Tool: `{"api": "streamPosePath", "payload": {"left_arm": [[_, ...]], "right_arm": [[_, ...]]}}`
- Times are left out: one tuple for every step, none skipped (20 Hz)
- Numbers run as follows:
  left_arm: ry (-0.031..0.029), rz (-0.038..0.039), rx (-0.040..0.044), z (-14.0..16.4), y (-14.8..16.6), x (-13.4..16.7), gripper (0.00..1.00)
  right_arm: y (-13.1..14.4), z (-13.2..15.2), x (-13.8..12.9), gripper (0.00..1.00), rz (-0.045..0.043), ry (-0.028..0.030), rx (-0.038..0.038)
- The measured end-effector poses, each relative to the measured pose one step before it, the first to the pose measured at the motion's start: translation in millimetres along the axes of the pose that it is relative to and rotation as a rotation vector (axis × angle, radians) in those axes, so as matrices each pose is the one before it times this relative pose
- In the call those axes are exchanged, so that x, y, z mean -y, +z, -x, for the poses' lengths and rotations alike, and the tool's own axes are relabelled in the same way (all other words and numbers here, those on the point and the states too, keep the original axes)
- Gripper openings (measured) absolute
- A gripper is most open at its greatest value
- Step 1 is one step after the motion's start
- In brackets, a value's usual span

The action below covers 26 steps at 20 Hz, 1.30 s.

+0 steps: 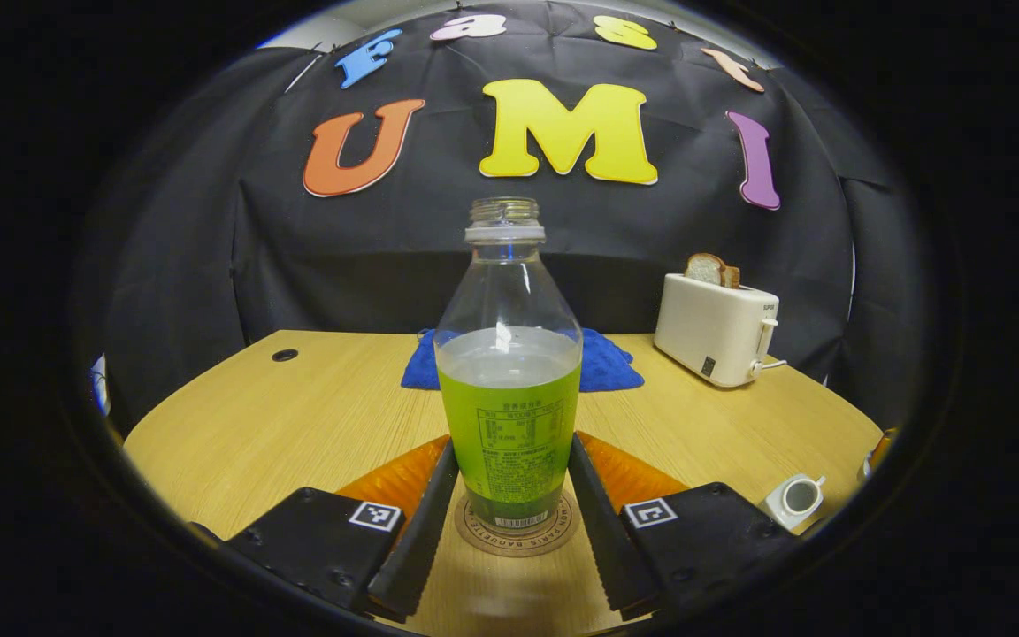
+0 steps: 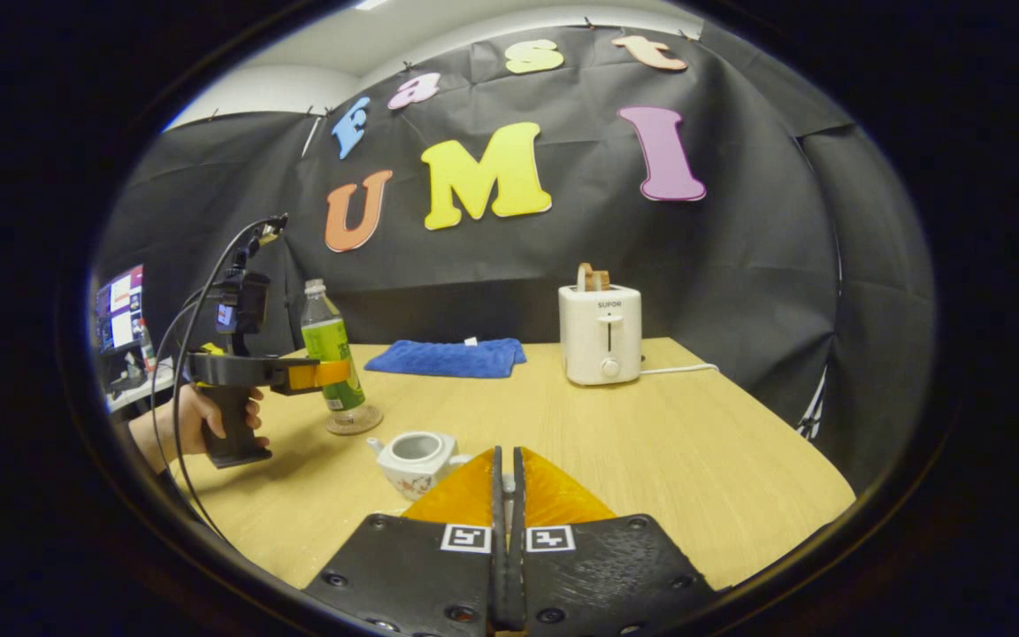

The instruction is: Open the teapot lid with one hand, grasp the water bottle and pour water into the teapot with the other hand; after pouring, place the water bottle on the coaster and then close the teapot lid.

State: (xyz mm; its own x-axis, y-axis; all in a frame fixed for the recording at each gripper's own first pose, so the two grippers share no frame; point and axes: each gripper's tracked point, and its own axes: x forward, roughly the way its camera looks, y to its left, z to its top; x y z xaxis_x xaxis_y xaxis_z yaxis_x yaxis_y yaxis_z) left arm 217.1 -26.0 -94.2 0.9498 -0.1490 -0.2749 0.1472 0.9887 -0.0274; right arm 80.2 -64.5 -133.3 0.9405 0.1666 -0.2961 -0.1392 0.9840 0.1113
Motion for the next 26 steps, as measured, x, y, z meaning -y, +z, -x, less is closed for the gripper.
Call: {"api": "streamPosePath", "payload": {"left_arm": [[0.00256,-0.00111,-0.00786,-0.52,-1.10,-0.78,0.77],[0.00128,0.00048,-0.00740,0.44,-2.83,-0.20,0.77],[-0.00166,0.00243,-0.00634,-0.43,-1.29,0.07,0.77],[-0.00095,0.00241,-0.00392,0.07,-1.13,-0.59,0.77],[0.00026,0.00037,-0.00055,-0.06,-0.37,0.46,0.77],[-0.00071,-0.00154,0.00008,-0.83,0.81,1.35,0.78],[-0.00476,-0.00005,0.00063,-0.13,0.79,1.23,0.78],[0.00200,-0.00799,-0.00754,0.74,-1.57,0.03,0.79],[0.01018,-0.00721,-0.00544,-0.33,-1.39,-2.44,0.79],[-0.00520,0.00118,-0.00608,0.47,-1.06,0.55,0.88],[-0.00261,0.00559,-0.00164,1.46,-0.51,0.79,0.92],[-0.00938,0.00592,0.00069,0.92,0.41,2.34,0.97],[-0.00184,0.00198,0.00414,0.78,1.01,0.80,0.99],[0.00581,-0.00302,0.00374,2.03,0.91,-1.17,0.99],[0.00864,-0.00438,0.00513,2.76,1.90,-2.08,0.99],[0.00699,-0.00407,0.00175,2.89,0.12,-1.33,0.99],[0.01009,-0.00282,-0.00009,4.98,-0.61,-4.44,0.99],[0.00519,0.00039,-0.00119,6.36,-0.95,-2.36,0.98],[0.00178,0.00114,0.00010,6.76,-1.11,-2.63,0.99],[0.00698,0.00033,0.00441,8.58,-1.45,-4.93,0.99],[0.01160,0.00874,0.00045,9.68,-2.07,-6.68,0.99],[0.00924,0.01432,0.01460,10.63,0.40,-6.06,0.98],[0.00379,0.01267,0.00465,11.23,0.55,-6.13,0.99],[0.00808,0.00787,0.00565,11.59,-0.57,-5.71,0.98],[0.01295,0.00169,0.00981,11.76,0.64,-7.19,0.98],[0.01377,-0.00250,0.00974,10.49,1.73,-7.75,0.98]], "right_arm": [[-1.19,0.46,-0.63,0.00,0.00242,-0.00076,-0.00181],[0.04,0.57,0.66,0.00,0.00164,0.00008,0.00033],[1.04,0.10,-0.10,0.00,-0.00023,-0.00131,0.00149],[0.54,0.04,0.11,0.00,-0.00107,-0.00019,0.00171],[-0.10,-0.22,0.55,0.00,-0.00091,-0.00094,-0.00005],[-0.15,0.41,-0.85,0.00,0.00057,0.00094,-0.00053],[-0.68,0.28,0.41,0.00,0.00156,-0.00130,-0.00111],[0.32,0.79,0.33,0.00,0.00083,-0.00027,-0.00008],[0.03,0.10,-0.49,0.00,0.00014,-0.00137,0.00161],[0.27,0.68,0.28,0.00,-0.00011,-0.00096,0.00035],[-0.32,0.47,1.30,0.00,-0.00185,-0.00186,0.00108],[-0.31,0.63,0.87,0.00,-0.00153,-0.00061,-0.00127],[-0.60,0.24,0.60,0.00,-0.00187,-0.00154,-0.00116],[-0.21,0.57,-0.22,0.00,0.00043,0.00053,-0.00053],[0.67,0.55,-0.55,0.00,0.00130,-0.00142,0.00229],[1.89,1.00,-1.27,0.00,0.00253,-0.00023,0.00225],[1.45,0.05,-1.19,0.00,0.00272,0.00067,0.00223],[2.32,0.27,-2.10,0.00,0.00364,0.00269,0.00341],[3.03,0.03,-2.84,0.00,0.00509,0.00330,0.00535],[5.16,-0.95,-3.02,0.00,0.00704,0.00414,0.00774],[4.16,-1.34,-2.97,0.00,0.00634,0.00292,0.00792],[5.13,-2.06,-3.70,0.00,0.00598,0.00509,0.00894],[4.61,-2.03,-3.81,0.00,0.00527,0.00367,0.00688],[4.63,-2.95,-3.95,0.00,0.00556,0.00936,0.01018],[4.71,-3.87,-3.65,0.00,0.00523,0.00449,0.00773],[4.25,-3.58,-4.79,0.00,0.00496,0.00987,0.00726]]}}
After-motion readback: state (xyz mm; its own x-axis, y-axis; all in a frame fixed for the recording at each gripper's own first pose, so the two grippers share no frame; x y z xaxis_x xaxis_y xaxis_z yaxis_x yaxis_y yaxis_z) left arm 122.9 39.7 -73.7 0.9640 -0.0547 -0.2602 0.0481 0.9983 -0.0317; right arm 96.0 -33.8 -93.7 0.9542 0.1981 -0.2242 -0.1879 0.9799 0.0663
